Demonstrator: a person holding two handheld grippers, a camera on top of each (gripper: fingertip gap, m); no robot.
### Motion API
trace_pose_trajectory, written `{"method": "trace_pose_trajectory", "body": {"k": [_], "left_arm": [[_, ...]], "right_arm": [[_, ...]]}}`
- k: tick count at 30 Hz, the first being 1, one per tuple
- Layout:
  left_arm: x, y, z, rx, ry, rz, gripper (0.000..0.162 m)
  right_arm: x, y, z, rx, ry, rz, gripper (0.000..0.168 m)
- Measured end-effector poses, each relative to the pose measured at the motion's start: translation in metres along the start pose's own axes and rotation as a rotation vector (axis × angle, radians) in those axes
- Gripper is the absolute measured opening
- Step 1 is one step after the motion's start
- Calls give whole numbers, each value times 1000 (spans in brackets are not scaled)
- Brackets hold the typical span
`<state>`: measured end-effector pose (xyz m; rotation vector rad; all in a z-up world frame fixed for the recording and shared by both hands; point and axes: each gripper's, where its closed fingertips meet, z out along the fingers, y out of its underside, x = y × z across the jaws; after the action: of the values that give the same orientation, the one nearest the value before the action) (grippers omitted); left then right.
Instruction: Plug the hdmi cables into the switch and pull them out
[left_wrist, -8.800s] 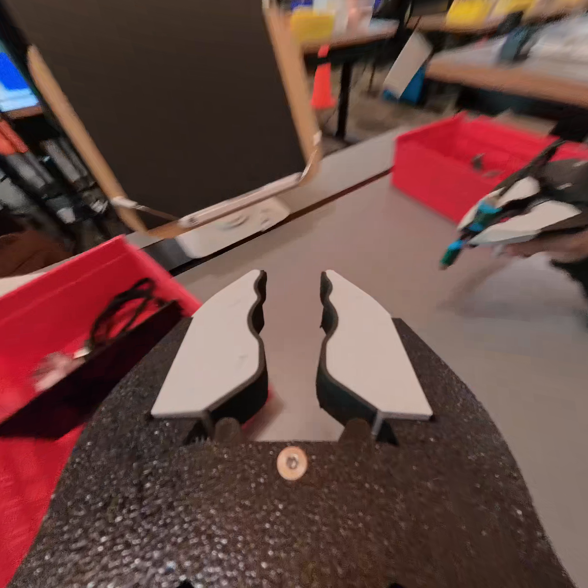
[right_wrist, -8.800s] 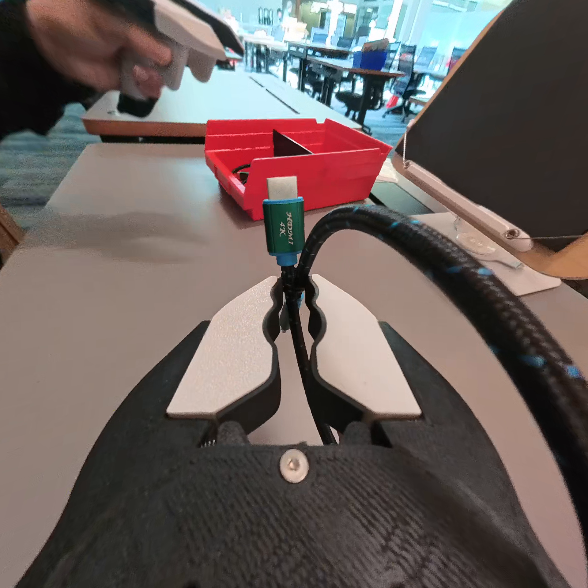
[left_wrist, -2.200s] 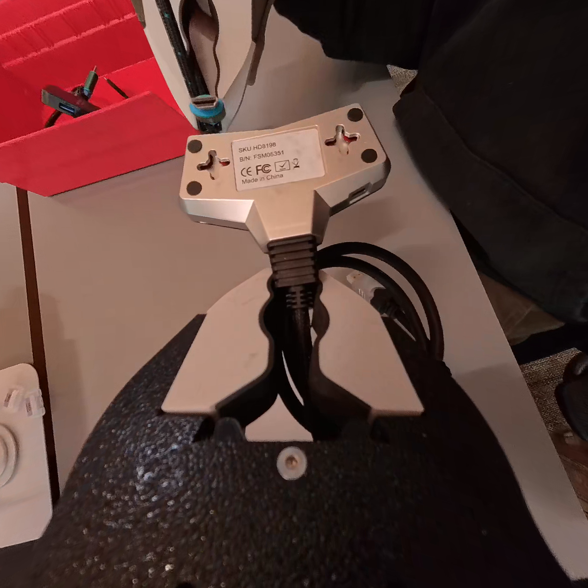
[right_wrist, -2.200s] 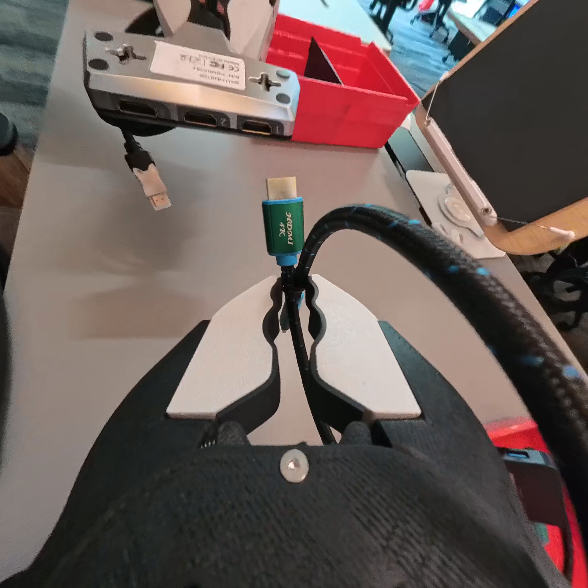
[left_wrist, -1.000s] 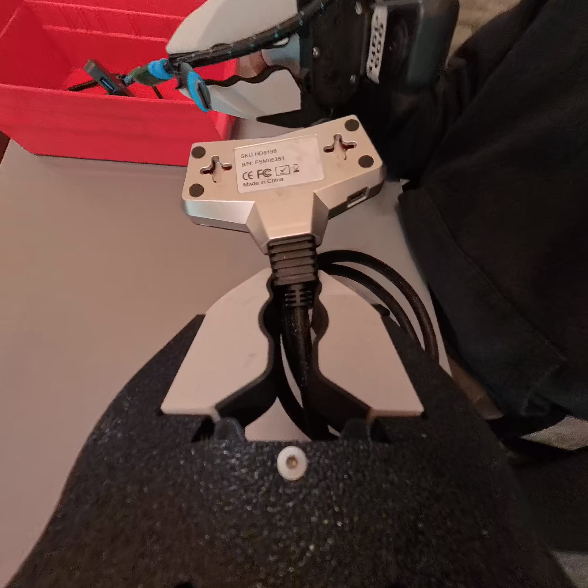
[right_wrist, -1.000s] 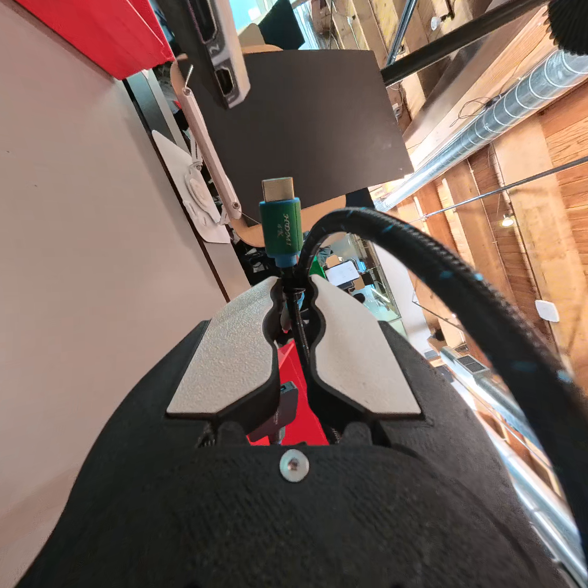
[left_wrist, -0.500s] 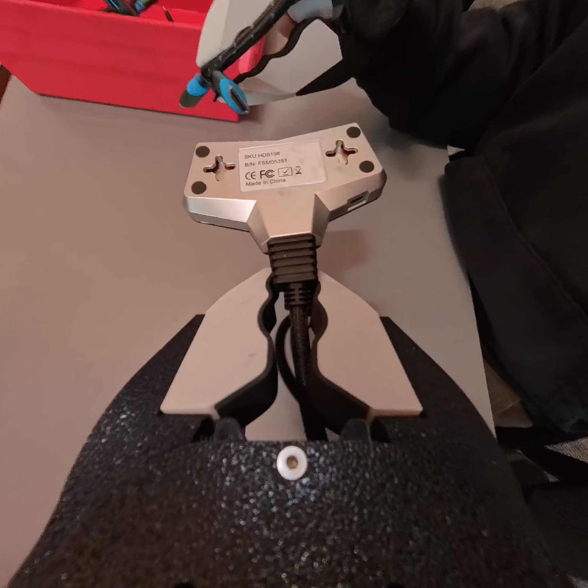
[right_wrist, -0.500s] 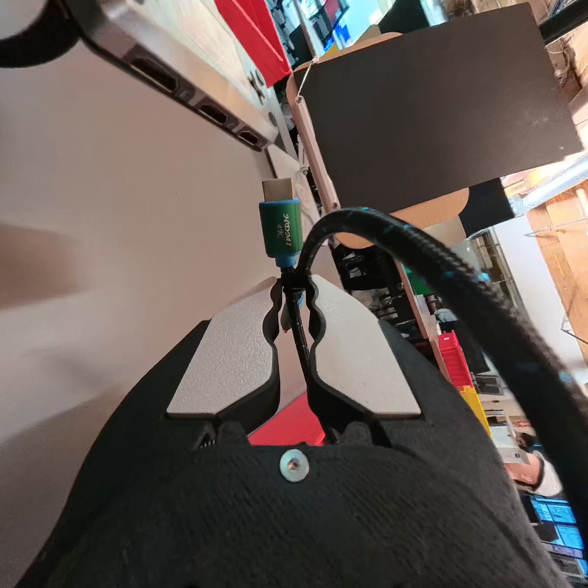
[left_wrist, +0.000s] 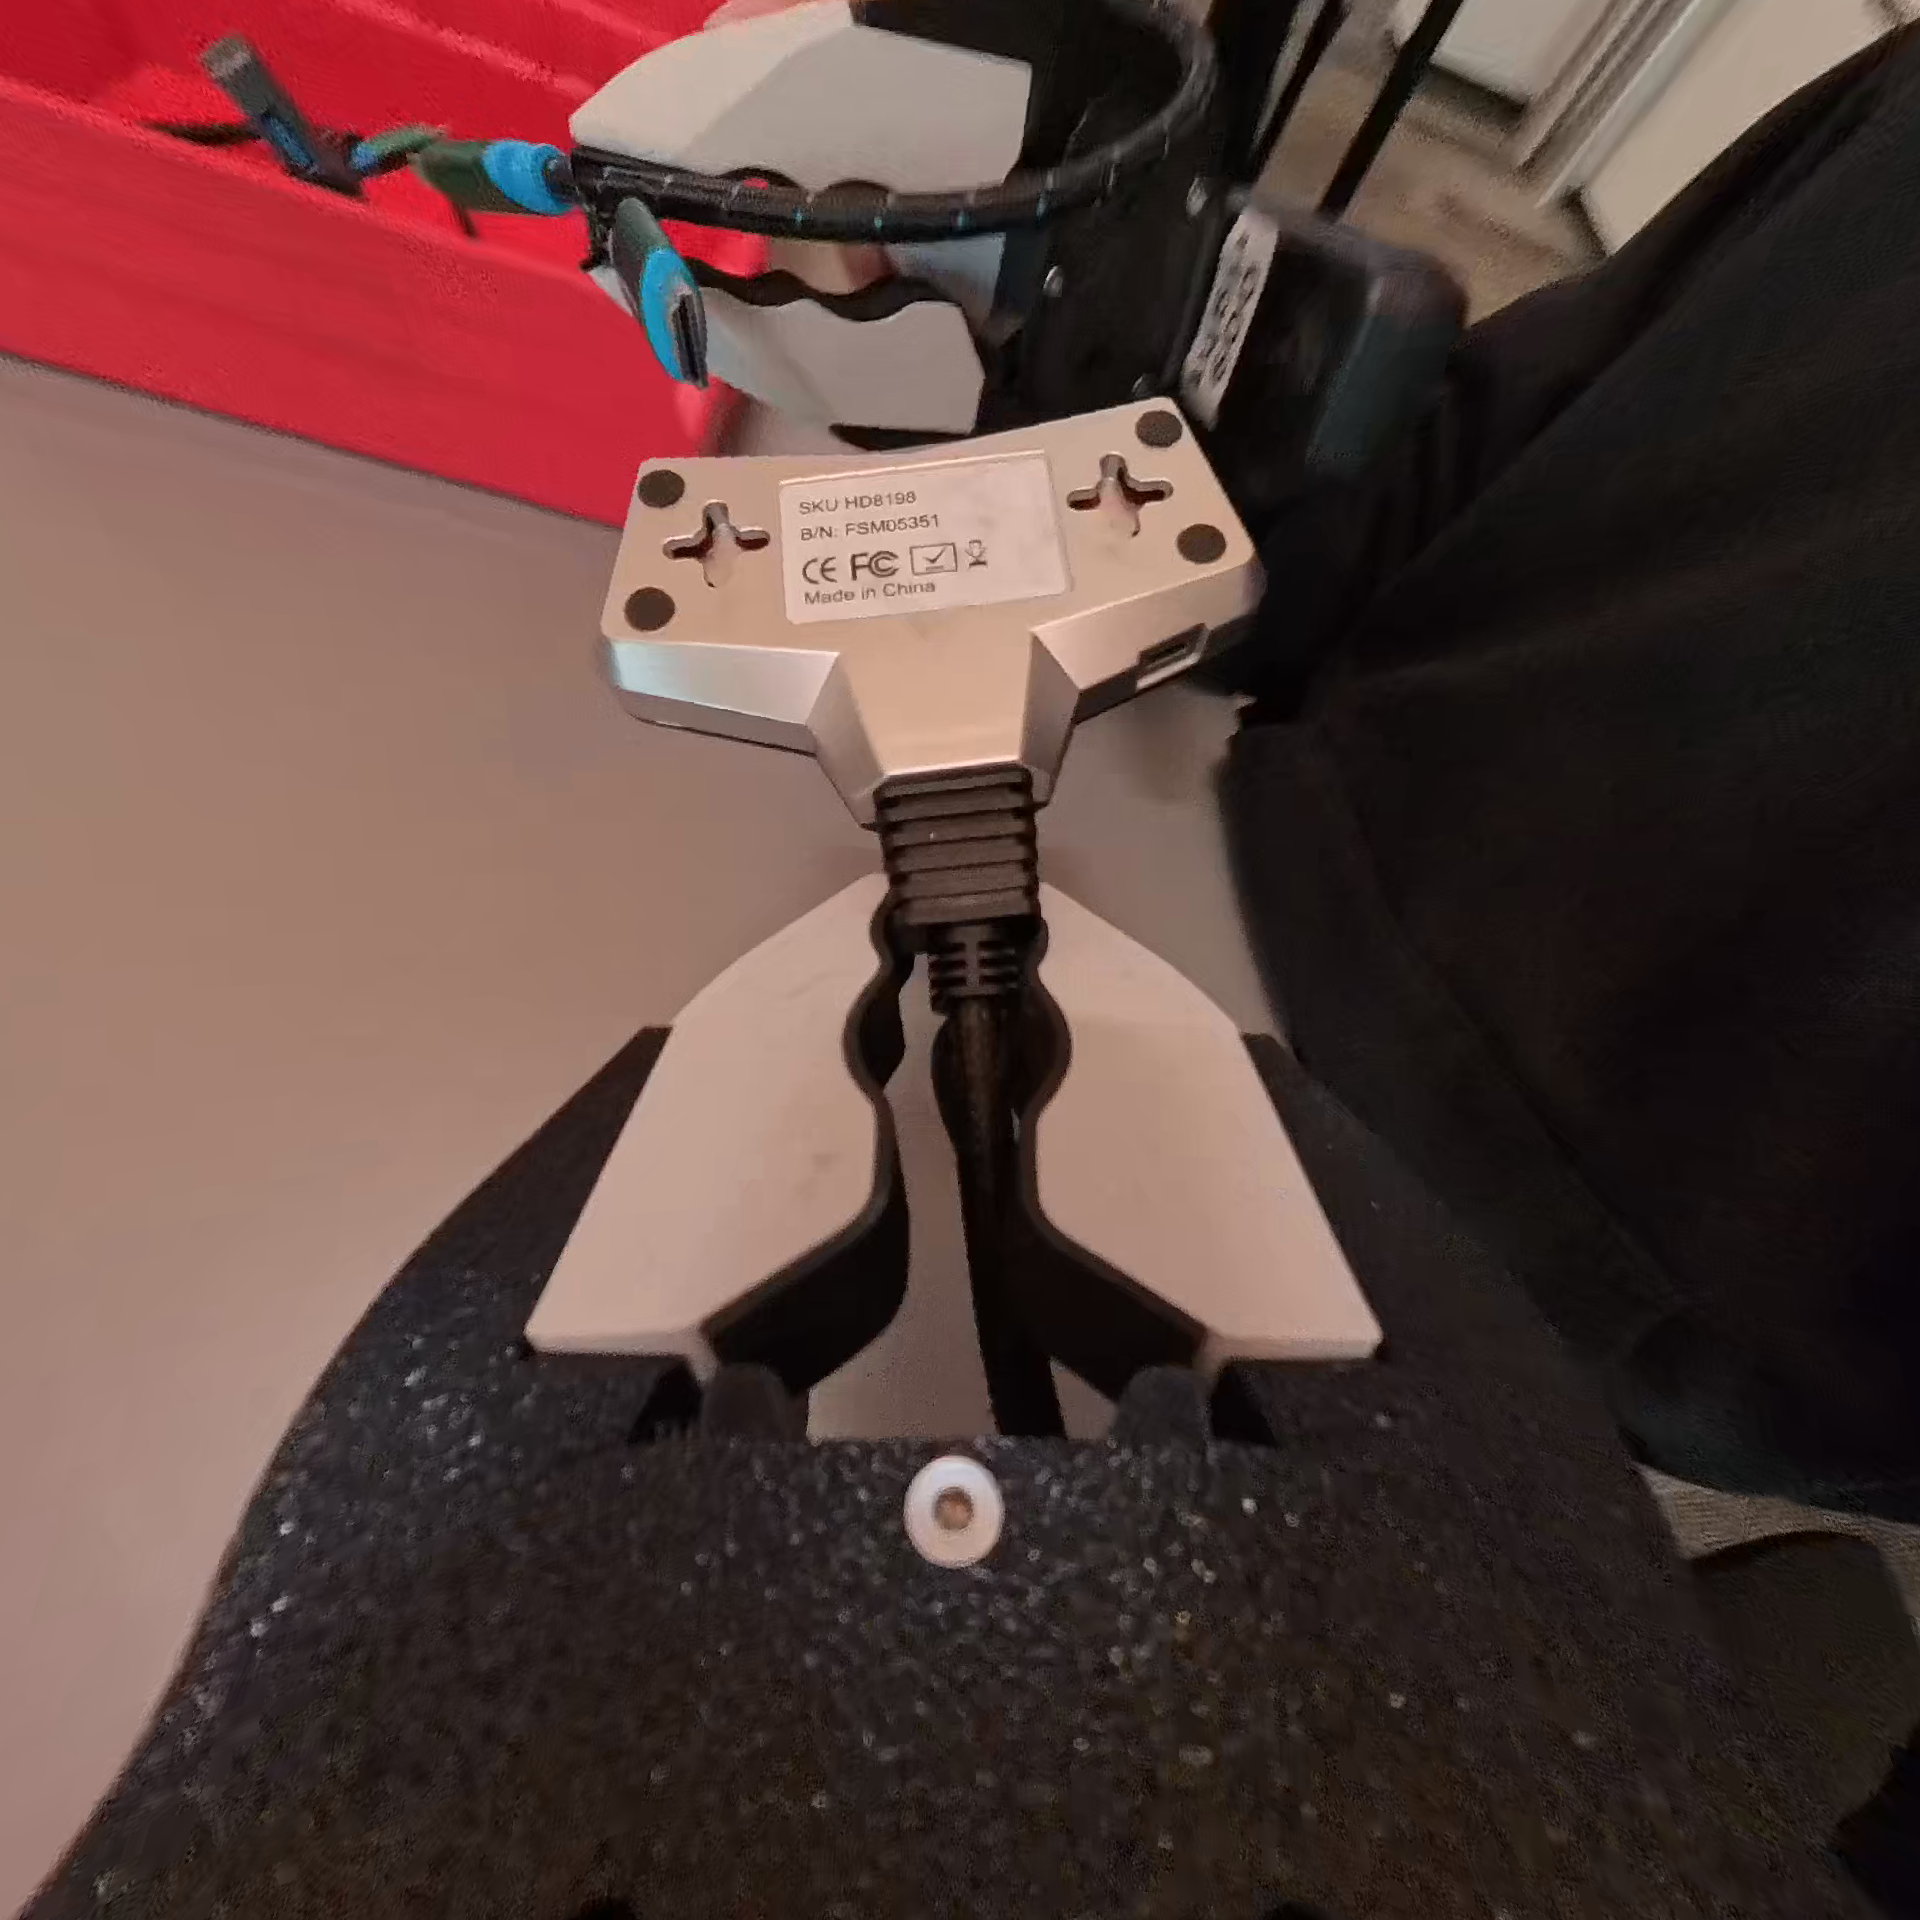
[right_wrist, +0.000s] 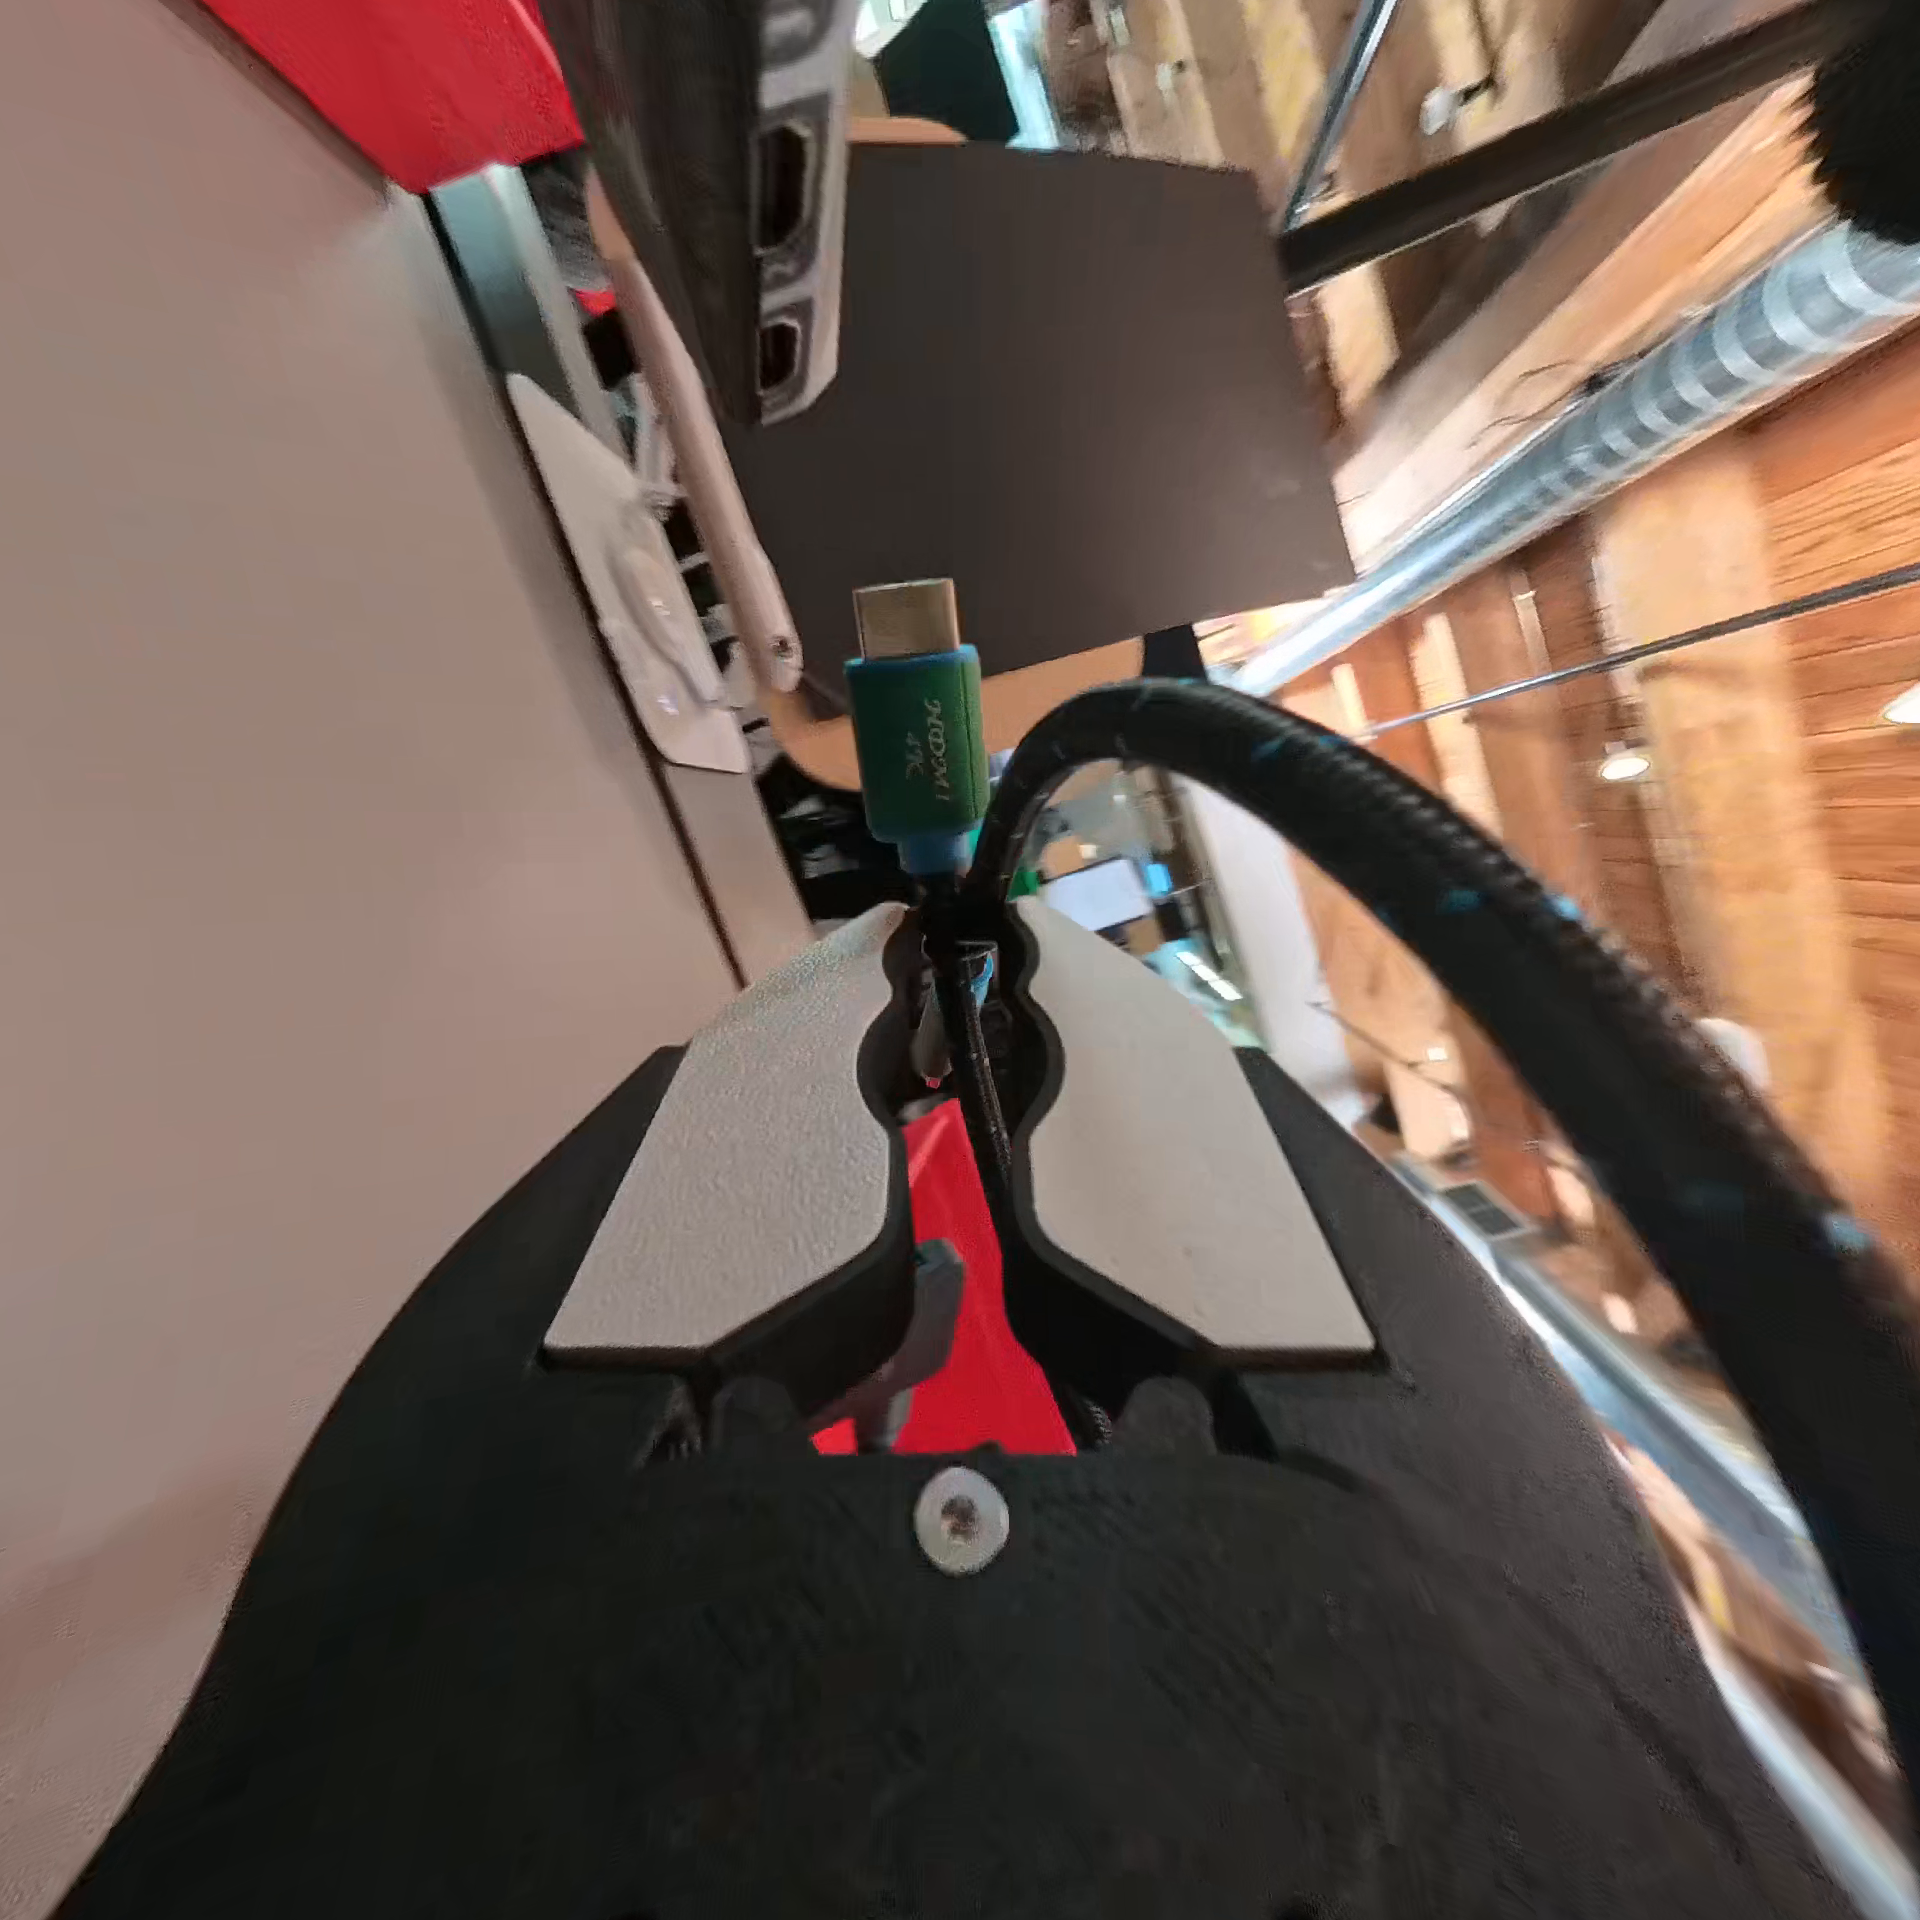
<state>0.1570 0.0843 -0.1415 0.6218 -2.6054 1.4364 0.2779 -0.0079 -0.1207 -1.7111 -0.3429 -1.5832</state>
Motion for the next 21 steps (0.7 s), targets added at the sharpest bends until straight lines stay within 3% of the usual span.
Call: {"method": "trace_pose_trajectory", "body": {"k": [8, 21], "left_arm": [[22, -19, -3, 165, 279, -166, 17], [33, -40, -8, 235, 434, -303, 17]], "right_arm": [[31, -28, -19, 87, 255, -210, 14], [57, -48, -20, 182, 415, -555, 14]]}}
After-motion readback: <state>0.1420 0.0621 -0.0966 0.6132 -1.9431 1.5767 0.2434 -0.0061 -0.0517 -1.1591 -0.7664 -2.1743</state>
